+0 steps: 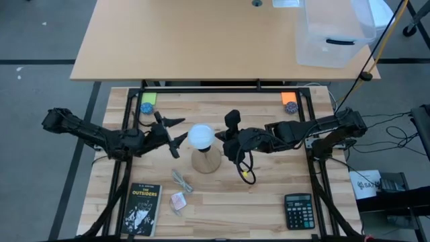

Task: Screw lightbulb
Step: Insert the lightbulb on the lamp

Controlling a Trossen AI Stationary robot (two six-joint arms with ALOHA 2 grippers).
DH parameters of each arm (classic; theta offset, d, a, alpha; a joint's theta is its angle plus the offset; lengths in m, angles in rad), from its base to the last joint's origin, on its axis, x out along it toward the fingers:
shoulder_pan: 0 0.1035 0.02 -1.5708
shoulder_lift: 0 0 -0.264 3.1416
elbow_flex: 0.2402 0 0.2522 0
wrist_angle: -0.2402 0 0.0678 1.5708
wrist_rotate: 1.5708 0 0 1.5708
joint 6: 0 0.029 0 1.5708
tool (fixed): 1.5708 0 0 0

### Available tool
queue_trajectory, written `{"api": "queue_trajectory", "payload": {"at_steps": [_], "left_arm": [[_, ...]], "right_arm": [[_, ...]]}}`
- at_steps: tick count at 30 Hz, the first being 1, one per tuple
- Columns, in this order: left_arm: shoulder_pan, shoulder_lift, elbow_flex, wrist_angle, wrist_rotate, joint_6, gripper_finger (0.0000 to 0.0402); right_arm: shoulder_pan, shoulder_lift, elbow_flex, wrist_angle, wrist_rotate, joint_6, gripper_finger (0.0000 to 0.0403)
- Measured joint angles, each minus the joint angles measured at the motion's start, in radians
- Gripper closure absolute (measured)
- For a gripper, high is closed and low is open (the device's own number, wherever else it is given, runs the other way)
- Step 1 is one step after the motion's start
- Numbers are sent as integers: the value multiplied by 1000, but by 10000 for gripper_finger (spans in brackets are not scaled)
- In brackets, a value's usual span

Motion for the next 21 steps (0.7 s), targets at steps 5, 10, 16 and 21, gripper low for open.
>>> {"api": "queue_trajectory", "payload": {"at_steps": [5, 10, 16, 21], "left_arm": [[8, -4, 0, -5, -26, 2, 138], [-36, -56, 0, -15, -30, 29, 138], [-153, -124, 0, -11, -29, 79, 138], [-184, -109, 0, 22, -11, 100, 138]], "right_arm": [[17, 0, -1, -28, 1, 1, 403], [24, 0, -1, -75, 15, 30, 403], [-6, 0, -1, -55, 26, 17, 403], [-46, 0, -1, -21, 27, -10, 403]]}}
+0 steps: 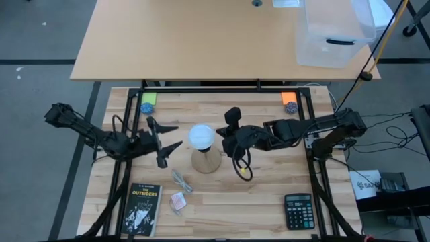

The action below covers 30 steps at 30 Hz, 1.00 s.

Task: Screw lightbulb
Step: Insert the lightbulb on the lamp

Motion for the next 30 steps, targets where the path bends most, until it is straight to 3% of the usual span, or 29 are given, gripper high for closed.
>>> {"api": "queue_trajectory", "payload": {"at_steps": [13, 30], "left_arm": [[0, 22, 0, 17, 45, -18, 138], [76, 139, 76, -52, 61, -67, 138]], "right_arm": [[-52, 9, 0, 97, -43, -97, 403], [-46, 9, 0, 85, -56, -99, 403]]}}
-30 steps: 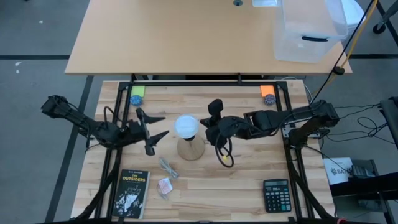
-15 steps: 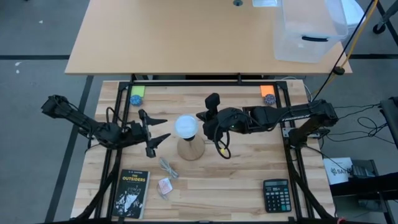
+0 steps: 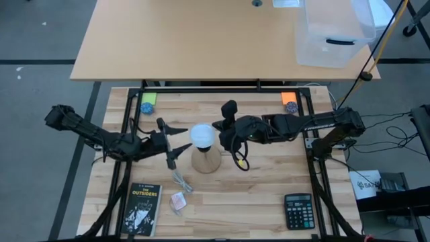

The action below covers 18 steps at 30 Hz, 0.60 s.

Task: Screw lightbulb
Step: Insert the lightbulb on the lamp

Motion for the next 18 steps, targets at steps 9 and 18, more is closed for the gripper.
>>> {"api": "queue_trajectory", "payload": {"at_steps": [9, 18], "left_arm": [[24, -1, 0, -55, -18, -26, 138], [71, -1, 0, -117, -61, -69, 138]], "right_arm": [[35, -1, 0, -20, 30, 14, 403], [63, -2, 1, -41, 19, 31, 403]]}}
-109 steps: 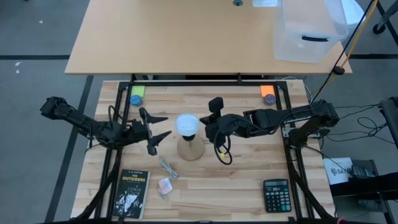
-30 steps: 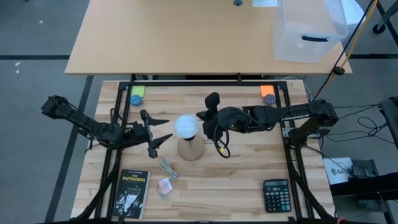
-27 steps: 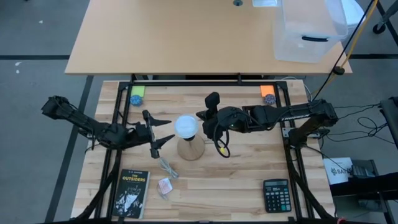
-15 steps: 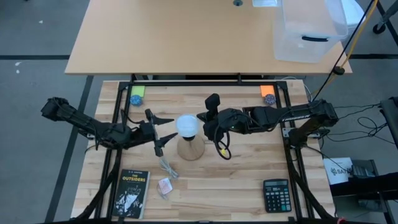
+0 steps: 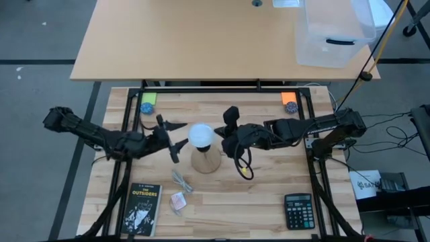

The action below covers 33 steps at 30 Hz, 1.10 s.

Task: Screw lightbulb
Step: Insert the lightbulb on the lamp

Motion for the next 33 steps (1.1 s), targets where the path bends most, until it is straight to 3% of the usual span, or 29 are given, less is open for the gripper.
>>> {"api": "queue_trajectory", "payload": {"at_steps": [8, 14, 24, 33], "left_arm": [[27, -23, 0, -99, 0, -43, 138], [-30, -105, 0, -159, 5, -57, 138], [-168, -135, 0, -25, 44, 40, 138], [-121, -78, 0, 43, 43, 50, 138]], "right_arm": [[29, 4, -2, -29, -14, 17, 403], [33, 4, -2, -77, -2, 70, 403], [-16, 4, -2, -16, 55, 36, 403], [-32, 3, -2, 43, 50, -37, 403]]}}
